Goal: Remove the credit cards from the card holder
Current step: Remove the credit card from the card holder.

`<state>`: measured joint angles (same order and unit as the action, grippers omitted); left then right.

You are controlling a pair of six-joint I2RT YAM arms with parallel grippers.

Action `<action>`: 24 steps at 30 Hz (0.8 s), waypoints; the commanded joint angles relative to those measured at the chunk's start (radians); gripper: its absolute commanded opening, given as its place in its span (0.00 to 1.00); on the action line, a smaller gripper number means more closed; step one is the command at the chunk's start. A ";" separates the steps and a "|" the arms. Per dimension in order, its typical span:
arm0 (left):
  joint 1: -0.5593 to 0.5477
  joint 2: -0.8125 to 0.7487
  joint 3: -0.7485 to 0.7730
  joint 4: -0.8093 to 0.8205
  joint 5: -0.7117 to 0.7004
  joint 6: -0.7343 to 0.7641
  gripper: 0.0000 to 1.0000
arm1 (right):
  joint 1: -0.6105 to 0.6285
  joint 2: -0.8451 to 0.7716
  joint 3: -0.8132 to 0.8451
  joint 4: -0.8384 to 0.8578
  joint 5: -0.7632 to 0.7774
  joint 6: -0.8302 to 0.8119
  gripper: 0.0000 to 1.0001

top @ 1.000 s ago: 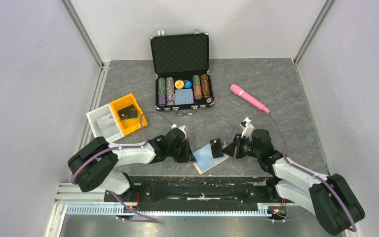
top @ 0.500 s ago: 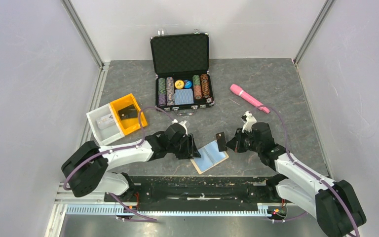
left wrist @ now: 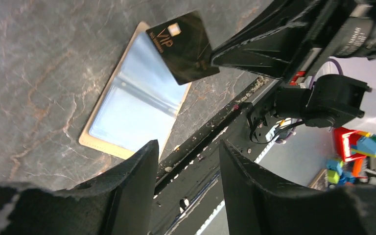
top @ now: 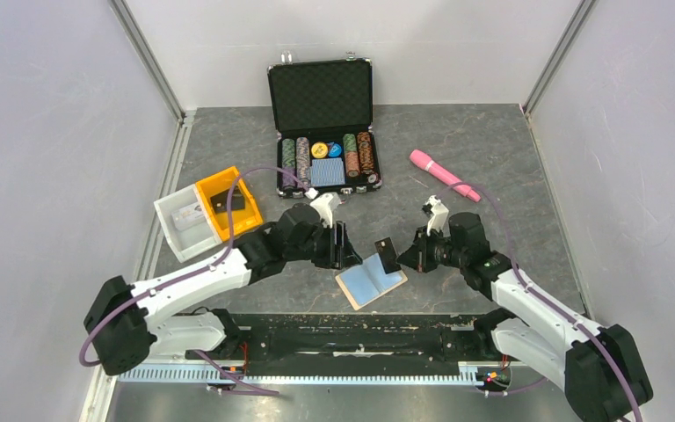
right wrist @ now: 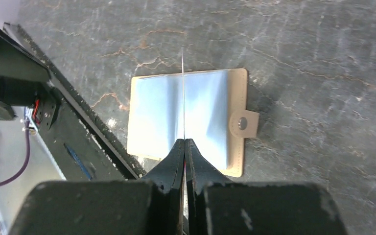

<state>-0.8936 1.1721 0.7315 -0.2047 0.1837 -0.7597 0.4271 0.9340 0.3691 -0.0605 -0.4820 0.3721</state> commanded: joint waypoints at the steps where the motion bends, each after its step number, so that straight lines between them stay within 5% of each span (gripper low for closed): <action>1: -0.002 -0.053 0.082 -0.060 -0.006 0.188 0.57 | -0.004 -0.008 0.029 0.080 -0.146 -0.028 0.00; 10: -0.001 -0.020 0.238 -0.287 0.087 0.377 0.58 | 0.008 0.004 -0.129 0.443 -0.477 0.157 0.00; 24: -0.001 0.066 0.240 -0.267 0.271 0.403 0.57 | 0.149 0.019 -0.169 0.586 -0.531 0.181 0.00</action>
<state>-0.8936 1.2198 0.9546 -0.4751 0.3294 -0.4320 0.5575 0.9604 0.2062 0.4221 -0.9707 0.5346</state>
